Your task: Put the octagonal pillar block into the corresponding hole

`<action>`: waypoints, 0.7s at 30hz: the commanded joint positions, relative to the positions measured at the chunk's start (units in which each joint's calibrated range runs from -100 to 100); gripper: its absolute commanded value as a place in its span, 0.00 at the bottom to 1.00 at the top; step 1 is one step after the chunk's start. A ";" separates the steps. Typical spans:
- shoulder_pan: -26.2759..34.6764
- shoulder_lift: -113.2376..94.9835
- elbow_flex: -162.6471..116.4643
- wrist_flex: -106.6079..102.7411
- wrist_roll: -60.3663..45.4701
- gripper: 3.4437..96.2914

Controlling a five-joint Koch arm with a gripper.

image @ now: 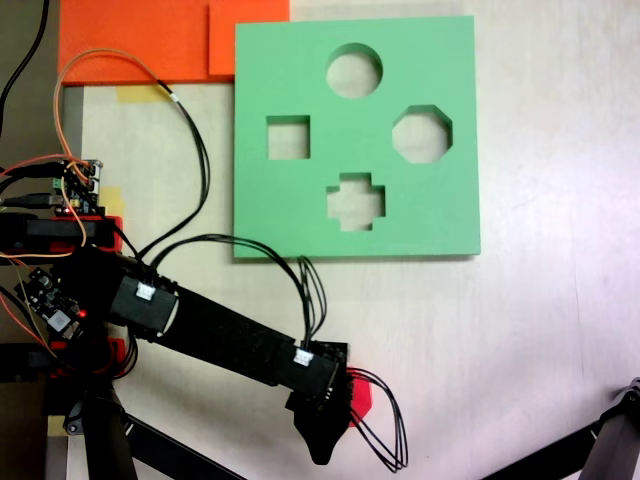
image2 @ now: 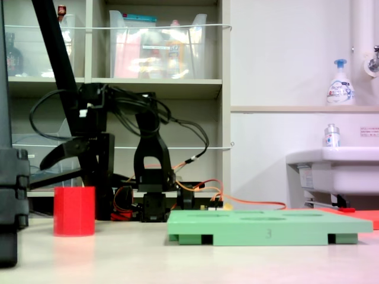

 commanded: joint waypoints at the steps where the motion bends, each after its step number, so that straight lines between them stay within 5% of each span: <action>1: -0.34 4.48 5.65 2.13 -0.49 0.90; 13: -0.15 16.07 8.04 2.13 -2.59 0.87; 21: -0.88 16.63 6.44 0.21 -3.03 0.46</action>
